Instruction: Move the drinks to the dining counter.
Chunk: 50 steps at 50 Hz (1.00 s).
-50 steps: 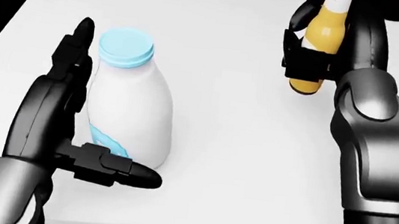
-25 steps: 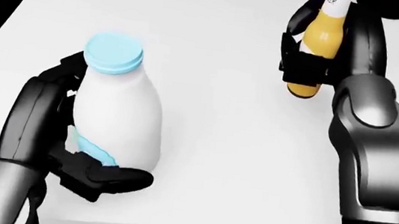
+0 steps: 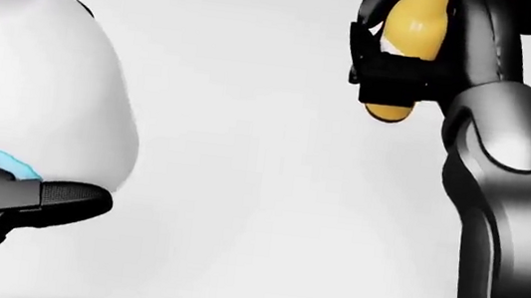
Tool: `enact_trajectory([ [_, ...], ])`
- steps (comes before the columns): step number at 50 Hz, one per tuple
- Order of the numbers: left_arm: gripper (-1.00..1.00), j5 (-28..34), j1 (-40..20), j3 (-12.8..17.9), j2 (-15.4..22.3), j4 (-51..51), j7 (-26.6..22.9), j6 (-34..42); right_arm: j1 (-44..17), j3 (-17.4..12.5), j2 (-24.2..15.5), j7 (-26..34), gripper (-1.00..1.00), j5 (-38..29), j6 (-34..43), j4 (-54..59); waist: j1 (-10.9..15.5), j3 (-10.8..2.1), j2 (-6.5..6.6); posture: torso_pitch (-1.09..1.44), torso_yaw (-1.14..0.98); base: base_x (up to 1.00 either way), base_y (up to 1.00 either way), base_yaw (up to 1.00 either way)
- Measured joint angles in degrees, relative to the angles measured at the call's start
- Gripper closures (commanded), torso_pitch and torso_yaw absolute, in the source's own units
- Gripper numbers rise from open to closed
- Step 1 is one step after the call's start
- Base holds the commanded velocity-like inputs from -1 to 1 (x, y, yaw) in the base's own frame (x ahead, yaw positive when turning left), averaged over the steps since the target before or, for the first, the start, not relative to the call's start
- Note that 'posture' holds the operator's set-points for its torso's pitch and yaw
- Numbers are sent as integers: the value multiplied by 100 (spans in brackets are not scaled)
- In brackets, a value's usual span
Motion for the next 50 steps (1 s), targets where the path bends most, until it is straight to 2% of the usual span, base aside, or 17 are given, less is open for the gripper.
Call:
enact_trajectory([
  [4, 100, -229, -89, 46, 95, -175, 5, 115, -33, -86, 10, -20, 100, -95, 150, -179, -38, -38, 76, 0, 0, -7, 27, 0],
  [6, 100, -300, -99, 125, 132, -238, 31, 119, -98, -79, 27, -24, 100, -111, 126, -264, -18, -59, 198, 0, 0, -23, 30, 0],
  [7, 100, -324, -100, 160, 155, -247, 52, 115, -133, -61, 38, -21, 100, -111, 98, -304, 2, -77, 303, 0, 0, -26, 29, 0],
  [9, 100, -353, -43, 259, 206, -202, 98, 138, -119, 37, 121, 3, 100, -91, 52, -356, 84, -57, 262, 0, 0, -27, 30, 0],
  [11, 100, -358, 4, 307, 219, -123, 159, 232, -58, 168, 165, 67, 100, -32, 87, -288, 97, -69, 289, 0, 0, -26, 30, 0],
  [15, 100, -427, -69, 261, 253, -155, 236, 275, -41, 160, 158, 122, 100, 7, 219, -231, 26, -107, 108, 0, 0, -33, 30, 0],
  [20, 100, -536, -109, 285, 303, -156, 265, 273, -111, 50, 129, 63, 100, -48, 205, -352, -17, -108, 2, 0, 0, -35, 32, 0],
  [23, 100, -587, -105, 328, 329, -138, 284, 286, -89, 66, 134, 60, 100, -58, 217, -372, -66, 1, -224, 0, 0, -13, 38, 0],
  [24, 100, -605, -128, 339, 338, -162, 290, 282, -100, 67, 123, 64, 100, -61, 223, -382, -94, -11, -313, 0, 0, -9, 46, 0],
  [26, 100, -669, -69, 291, 296, -218, 282, 283, -28, 18, 102, 64, 100, -81, 220, -405, -188, 19, -306, 0, 0, 0, 56, 0],
  [29, 100, -755, -76, 271, 323, -179, 276, 291, -36, -8, 103, 43, 100, -137, 270, -316, -171, -86, -372, 0, 0, 0, 65, 0],
  [39, 100, -863, -176, 242, 369, -231, 341, 323, -86, -10, 101, 79, 100, -193, 326, -411, -206, 56, 180, 0, 0, 0, 73, 0],
  [43, 100, -874, -163, 323, 392, -310, 375, 328, -132, 17, 145, 97, 100, -202, 348, -504, -200, -25, 560, 0, 0, 0, 97, 0],
  [45, 100, -855, -82, 400, 413, -286, 401, 364, -59, 139, 222, 144, 100, -160, 350, -539, -132, 39, 437, 0, 0, 0, 50, 50],
  [47, 100, -890, -91, 326, 395, -181, 398, 401, 54, 128, 208, 196, 100, -139, 420, -527, -104, 1, 562, 0, 0, 0, 0, 100],
  [48, 100, -911, -103, 319, 409, -170, 393, 396, 33, 114, 209, 203, 100, -143, 457, -474, -56, -18, 577, 0, 0, 0, 0, 100],
  [50, 100, -925, -118, 357, 435, -232, 399, 364, -35, 99, 211, 200, 100, -157, 496, -469, 50, 15, 436, 0, 0, 0, 0, 100],
])
